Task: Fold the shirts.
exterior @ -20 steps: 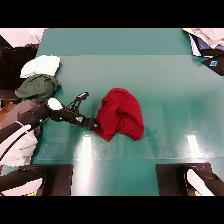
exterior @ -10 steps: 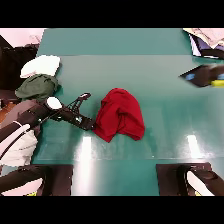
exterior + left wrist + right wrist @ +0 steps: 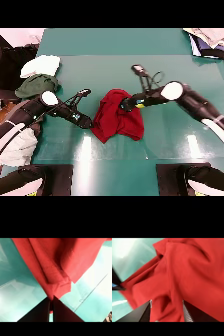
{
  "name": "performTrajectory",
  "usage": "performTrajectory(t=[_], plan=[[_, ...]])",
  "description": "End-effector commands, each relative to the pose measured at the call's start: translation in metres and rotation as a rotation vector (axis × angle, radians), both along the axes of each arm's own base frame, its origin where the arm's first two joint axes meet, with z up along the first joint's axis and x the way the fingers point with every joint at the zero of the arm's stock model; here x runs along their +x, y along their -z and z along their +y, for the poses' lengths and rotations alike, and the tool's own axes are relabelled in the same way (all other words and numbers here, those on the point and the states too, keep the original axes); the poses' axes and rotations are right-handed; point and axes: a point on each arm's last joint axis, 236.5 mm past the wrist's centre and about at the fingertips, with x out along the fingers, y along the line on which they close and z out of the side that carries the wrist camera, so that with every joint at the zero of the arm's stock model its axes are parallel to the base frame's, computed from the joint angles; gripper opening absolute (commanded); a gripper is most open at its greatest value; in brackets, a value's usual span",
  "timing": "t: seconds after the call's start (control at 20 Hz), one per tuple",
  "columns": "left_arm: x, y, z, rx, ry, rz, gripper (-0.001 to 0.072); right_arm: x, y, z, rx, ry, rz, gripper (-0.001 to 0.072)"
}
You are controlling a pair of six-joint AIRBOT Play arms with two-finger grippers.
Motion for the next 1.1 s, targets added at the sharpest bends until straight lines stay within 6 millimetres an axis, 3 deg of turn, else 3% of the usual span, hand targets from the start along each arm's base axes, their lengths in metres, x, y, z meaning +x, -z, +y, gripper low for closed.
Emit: performTrajectory(t=[0.0,0.1,0.15,0.2,0.25,0.3,0.4,0.6,0.75,0.9,1.05], plan=[[-0.002,-0.001,0.000,0.001,0.006,0.004,0.0025,0.011,0.035,0.018,-0.084,-0.042,0.003,0.0437],[-0.001,-0.001,0.000,0.000,0.003,0.001,0.0025,0.011,0.043,0.022,-0.098,-0.060,0.038,0.0435],[0.000,-0.001,0.000,0.000,0.003,0.000,0.0025,0.010,0.045,0.027,-0.103,-0.075,0.042,0.0339],[-0.001,-0.001,0.000,0.000,0.002,0.003,0.0025,0.010,0.045,0.030,-0.106,-0.093,0.031,0.0097],[-0.001,-0.002,0.000,0.001,-0.002,0.006,0.0025,0.011,0.043,0.031,-0.110,-0.114,0.006,0.0016],[0.002,-0.002,0.005,0.026,0.009,-0.006,0.0025,0.013,0.037,0.027,-0.127,-0.120,-0.021,0.0015],[0.017,-0.013,0.030,0.132,-0.012,-0.062,0.0025,0.021,0.014,0.001,-0.194,-0.095,-0.081,0.0014],[0.063,-0.103,0.079,0.145,-0.159,-0.322,0.0025,0.026,-0.061,-0.098,-0.291,0.052,-0.181,0.0014],[0.074,-0.168,0.096,0.111,-0.234,-0.496,0.0025,0.027,-0.108,-0.165,-0.277,0.222,-0.239,0.0014],[0.076,-0.213,0.095,0.083,-0.239,-0.600,0.0025,0.023,-0.150,-0.202,-0.246,0.342,-0.341,0.0014],[0.078,-0.275,0.094,0.049,-0.244,-0.736,0.0025,0.012,-0.201,-0.224,-0.204,0.433,-0.499,0.0014]])
